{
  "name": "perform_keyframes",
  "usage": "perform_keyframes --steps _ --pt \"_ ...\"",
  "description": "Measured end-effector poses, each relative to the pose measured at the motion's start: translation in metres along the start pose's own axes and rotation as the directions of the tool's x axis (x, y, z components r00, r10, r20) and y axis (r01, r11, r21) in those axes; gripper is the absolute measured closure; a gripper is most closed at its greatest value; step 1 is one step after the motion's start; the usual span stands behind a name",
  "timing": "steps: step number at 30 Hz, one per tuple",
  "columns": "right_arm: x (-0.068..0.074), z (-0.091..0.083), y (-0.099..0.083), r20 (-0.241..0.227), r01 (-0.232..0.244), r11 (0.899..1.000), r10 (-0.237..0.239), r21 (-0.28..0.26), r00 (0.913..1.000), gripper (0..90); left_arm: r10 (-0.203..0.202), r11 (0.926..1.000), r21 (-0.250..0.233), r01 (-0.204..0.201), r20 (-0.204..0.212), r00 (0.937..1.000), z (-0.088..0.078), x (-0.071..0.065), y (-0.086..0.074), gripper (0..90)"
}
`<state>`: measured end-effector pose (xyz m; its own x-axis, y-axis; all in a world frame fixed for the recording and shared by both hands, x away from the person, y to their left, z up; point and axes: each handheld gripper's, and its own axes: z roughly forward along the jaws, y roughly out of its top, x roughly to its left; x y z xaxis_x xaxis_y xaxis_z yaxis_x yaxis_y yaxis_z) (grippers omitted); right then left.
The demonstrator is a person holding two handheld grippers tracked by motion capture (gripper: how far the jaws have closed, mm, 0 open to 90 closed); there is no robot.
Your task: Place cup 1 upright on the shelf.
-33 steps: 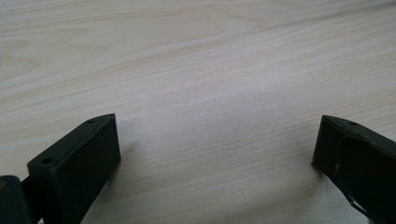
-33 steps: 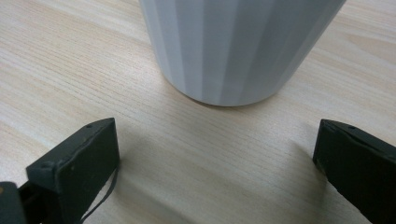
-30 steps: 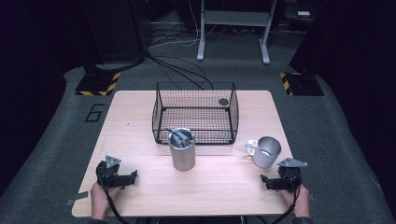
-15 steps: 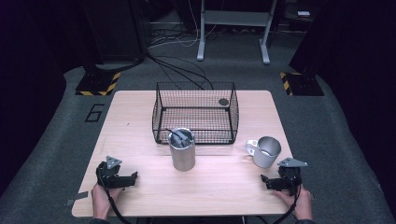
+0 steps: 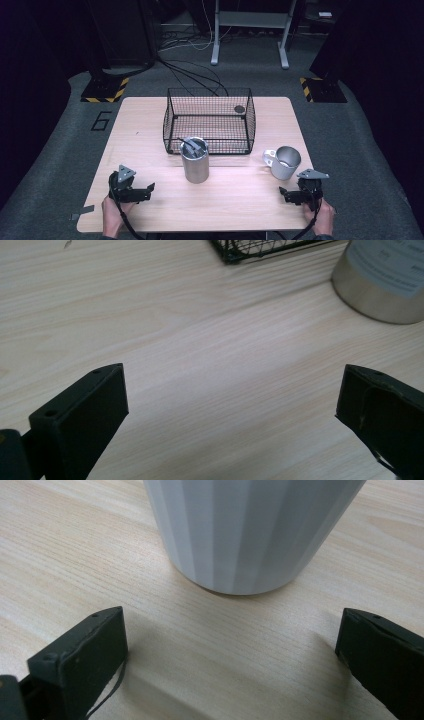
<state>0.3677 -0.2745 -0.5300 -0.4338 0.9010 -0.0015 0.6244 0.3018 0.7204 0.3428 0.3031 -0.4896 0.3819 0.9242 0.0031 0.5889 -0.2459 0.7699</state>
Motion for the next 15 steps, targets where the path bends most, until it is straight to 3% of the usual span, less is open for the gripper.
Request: perform_keyframes --steps 9,15 --pt "-0.001 0.001 0.001 -0.014 0.012 1.000 -0.012 0.006 0.9998 0.0 0.033 0.9990 -0.032 -0.032 0.039 0.9987 -0.007 -0.018 0.016 0.1" --pt "-0.002 0.001 0.001 -0.022 0.020 1.000 -0.019 0.004 0.9996 0.0 0.078 0.9958 -0.054 -0.074 0.074 0.9942 -0.007 -0.034 0.031 0.2"
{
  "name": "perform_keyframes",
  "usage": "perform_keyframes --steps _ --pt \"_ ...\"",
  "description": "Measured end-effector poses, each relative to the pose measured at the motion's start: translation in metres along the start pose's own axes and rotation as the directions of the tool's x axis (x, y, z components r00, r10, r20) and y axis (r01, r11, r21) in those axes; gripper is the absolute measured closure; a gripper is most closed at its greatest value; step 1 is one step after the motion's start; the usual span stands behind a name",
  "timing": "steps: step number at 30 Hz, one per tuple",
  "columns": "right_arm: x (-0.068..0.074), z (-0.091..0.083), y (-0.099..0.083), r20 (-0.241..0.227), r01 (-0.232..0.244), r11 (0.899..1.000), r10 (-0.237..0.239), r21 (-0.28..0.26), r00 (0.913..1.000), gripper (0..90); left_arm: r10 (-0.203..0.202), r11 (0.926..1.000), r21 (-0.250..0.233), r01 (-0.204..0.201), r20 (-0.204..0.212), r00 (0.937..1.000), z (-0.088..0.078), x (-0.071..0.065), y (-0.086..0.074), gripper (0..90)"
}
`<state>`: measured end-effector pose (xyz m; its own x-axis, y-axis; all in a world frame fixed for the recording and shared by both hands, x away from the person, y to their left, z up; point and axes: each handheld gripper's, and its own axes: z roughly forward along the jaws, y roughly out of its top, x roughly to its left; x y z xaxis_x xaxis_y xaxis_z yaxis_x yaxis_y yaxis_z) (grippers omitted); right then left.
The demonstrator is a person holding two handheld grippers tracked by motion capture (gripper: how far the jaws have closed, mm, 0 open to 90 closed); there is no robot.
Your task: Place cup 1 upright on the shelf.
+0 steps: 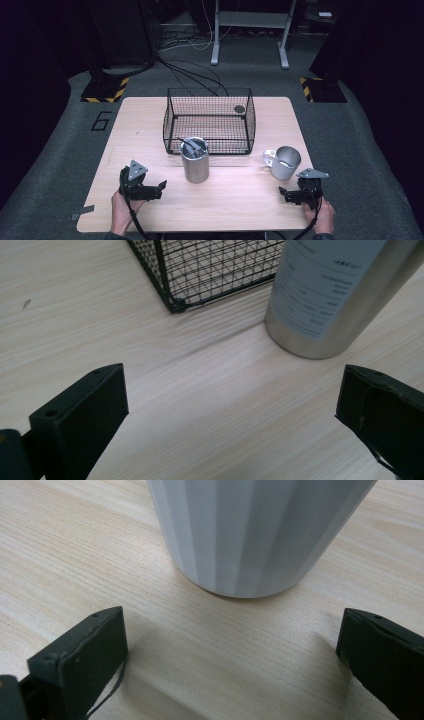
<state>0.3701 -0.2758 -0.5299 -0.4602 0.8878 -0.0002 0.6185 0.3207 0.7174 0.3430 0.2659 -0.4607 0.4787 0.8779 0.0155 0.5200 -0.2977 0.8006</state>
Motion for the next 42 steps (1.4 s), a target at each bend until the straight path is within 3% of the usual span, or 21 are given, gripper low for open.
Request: perform_keyframes --steps 13,17,19,25,34,39,42 --pt "0.001 0.001 0.001 -0.004 0.000 1.000 0.000 0.001 1.0000 0.0 0.054 0.9979 -0.040 -0.051 0.072 0.9959 0.005 -0.019 0.032 0.1" --pt "0.001 0.002 0.002 -0.006 -0.002 1.000 0.002 0.005 1.0000 0.0 0.080 0.9952 -0.066 -0.073 0.119 0.9897 0.010 -0.029 0.045 0.1" --pt "0.000 0.002 0.002 -0.005 0.010 1.000 -0.010 0.000 0.9999 0.0 0.091 0.9940 -0.072 -0.082 0.121 0.9885 0.012 -0.032 0.049 0.1" --pt "0.001 0.002 0.002 -0.005 0.009 1.000 -0.009 -0.005 0.9999 0.0 0.068 0.9920 -0.115 -0.052 0.138 0.9881 0.019 -0.038 0.059 0.1" --pt "0.001 0.002 0.002 -0.005 0.007 1.000 -0.007 -0.003 1.0000 0.0 0.078 0.9872 -0.151 -0.051 0.178 0.9809 0.028 -0.046 0.075 0.1" --pt "0.001 0.002 0.002 -0.004 0.010 1.000 -0.010 -0.005 0.9999 0.0 0.091 0.9853 -0.159 -0.063 0.176 0.9802 0.033 -0.049 0.081 0.0" --pt "0.001 0.003 0.002 -0.003 0.010 1.000 -0.010 -0.008 1.0000 0.0 0.082 0.9873 -0.150 -0.053 0.197 0.9770 0.042 -0.052 0.084 0.0"
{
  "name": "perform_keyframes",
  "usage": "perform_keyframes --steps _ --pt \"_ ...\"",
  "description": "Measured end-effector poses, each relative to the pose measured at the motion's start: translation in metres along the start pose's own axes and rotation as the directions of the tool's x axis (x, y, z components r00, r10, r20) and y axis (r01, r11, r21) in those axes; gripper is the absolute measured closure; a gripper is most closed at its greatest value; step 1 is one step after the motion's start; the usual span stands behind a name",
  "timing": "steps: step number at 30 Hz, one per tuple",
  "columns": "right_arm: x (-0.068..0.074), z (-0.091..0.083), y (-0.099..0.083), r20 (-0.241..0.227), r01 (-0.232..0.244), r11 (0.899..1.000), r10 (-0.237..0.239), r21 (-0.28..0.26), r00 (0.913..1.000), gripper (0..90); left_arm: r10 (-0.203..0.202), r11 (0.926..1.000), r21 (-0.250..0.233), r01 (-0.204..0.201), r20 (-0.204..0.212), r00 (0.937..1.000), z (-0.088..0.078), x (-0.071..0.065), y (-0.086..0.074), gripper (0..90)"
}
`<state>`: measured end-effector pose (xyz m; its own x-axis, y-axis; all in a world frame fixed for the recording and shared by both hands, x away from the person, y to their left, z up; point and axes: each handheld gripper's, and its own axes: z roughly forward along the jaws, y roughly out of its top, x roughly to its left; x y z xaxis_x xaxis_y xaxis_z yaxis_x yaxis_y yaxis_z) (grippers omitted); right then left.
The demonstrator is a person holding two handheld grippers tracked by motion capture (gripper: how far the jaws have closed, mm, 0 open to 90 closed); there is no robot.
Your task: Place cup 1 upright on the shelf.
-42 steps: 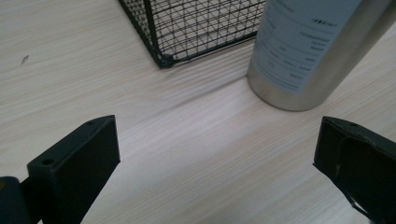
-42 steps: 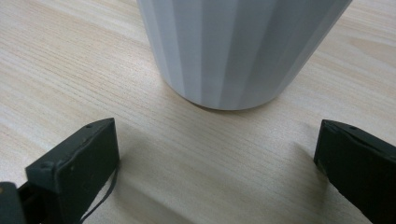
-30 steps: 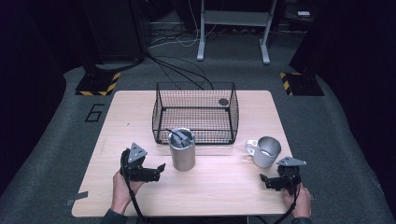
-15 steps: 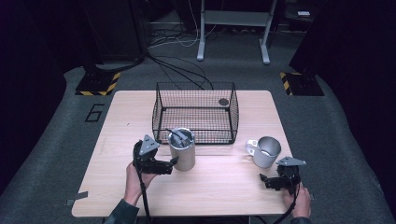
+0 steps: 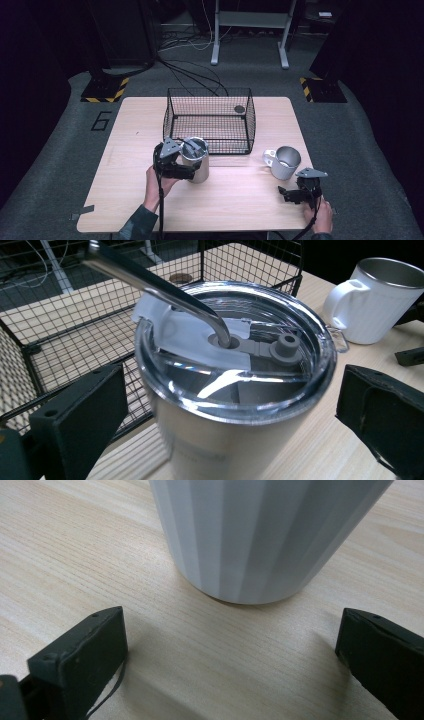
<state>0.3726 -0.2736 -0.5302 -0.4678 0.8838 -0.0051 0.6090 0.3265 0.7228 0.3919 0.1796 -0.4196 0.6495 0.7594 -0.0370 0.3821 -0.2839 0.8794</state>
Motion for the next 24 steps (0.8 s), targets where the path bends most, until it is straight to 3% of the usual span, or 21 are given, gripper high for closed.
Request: perform_keyframes --steps 3,19,24 --pt "0.000 0.000 0.000 -0.001 0.000 1.000 0.000 0.001 1.0000 0.0 -0.006 1.0000 -0.003 0.006 0.013 0.9999 0.006 0.000 0.000 0.0" --pt "0.000 0.000 0.000 0.002 0.000 1.000 0.000 -0.002 1.0000 0.0 0.003 0.9997 -0.023 -0.004 -0.025 0.9997 0.025 -0.003 0.002 0.1" --pt "0.000 0.000 0.000 -0.002 0.001 1.000 -0.001 0.004 1.0000 0.0 0.004 0.9994 -0.033 -0.006 -0.064 0.9979 0.028 -0.007 -0.001 3.0"
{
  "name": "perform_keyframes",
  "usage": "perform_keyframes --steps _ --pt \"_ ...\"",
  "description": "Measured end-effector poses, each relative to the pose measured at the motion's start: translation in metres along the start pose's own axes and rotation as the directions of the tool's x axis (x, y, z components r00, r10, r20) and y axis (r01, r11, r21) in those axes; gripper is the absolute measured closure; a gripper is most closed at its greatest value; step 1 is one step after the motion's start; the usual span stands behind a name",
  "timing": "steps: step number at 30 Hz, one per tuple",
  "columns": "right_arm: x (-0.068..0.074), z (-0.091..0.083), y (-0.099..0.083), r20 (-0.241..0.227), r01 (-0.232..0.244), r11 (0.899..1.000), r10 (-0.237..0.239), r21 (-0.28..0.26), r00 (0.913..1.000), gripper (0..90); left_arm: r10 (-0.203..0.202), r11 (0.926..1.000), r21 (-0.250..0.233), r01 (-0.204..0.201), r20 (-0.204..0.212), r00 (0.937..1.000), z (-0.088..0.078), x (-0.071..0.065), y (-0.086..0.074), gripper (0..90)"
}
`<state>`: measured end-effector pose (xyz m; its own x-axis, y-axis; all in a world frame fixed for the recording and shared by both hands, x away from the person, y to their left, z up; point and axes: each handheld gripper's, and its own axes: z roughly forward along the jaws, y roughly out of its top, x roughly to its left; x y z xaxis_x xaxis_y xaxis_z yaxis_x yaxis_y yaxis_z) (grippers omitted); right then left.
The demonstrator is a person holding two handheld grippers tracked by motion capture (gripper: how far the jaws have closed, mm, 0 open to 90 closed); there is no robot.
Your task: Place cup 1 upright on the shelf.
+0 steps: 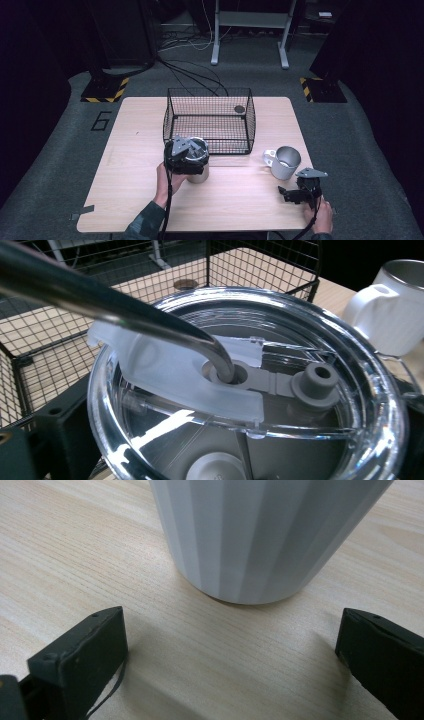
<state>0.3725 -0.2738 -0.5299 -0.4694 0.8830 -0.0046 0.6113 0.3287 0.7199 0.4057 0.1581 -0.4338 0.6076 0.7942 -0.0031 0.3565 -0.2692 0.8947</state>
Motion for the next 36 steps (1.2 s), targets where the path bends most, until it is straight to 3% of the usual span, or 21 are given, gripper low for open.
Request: perform_keyframes --steps 19,36 --pt "0.001 0.000 0.000 0.004 -0.006 1.000 0.006 0.002 1.0000 0.0 0.003 0.9998 -0.018 -0.003 0.017 0.9999 -0.002 0.002 -0.001 4.0" --pt "0.001 0.000 0.000 0.003 -0.003 1.000 0.003 0.003 1.0000 0.0 0.039 0.9988 -0.030 -0.039 0.019 0.9991 -0.025 -0.003 0.005 4.0"
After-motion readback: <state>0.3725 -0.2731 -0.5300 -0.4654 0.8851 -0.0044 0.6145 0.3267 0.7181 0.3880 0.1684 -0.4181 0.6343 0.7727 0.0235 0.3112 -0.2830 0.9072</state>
